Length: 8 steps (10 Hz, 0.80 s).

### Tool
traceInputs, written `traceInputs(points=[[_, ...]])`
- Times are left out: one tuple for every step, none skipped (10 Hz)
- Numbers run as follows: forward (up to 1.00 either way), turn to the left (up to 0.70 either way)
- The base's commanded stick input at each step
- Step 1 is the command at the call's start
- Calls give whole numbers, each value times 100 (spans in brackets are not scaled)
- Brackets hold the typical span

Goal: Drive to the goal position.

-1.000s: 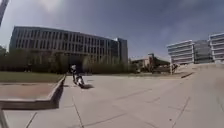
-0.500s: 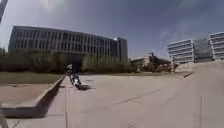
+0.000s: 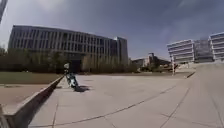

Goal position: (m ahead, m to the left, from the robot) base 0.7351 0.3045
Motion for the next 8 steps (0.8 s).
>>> traceInputs(points=[[70, 0], [70, 0], [70, 0], [70, 0], [70, 0], [70, 0], [70, 0], [70, 0]])
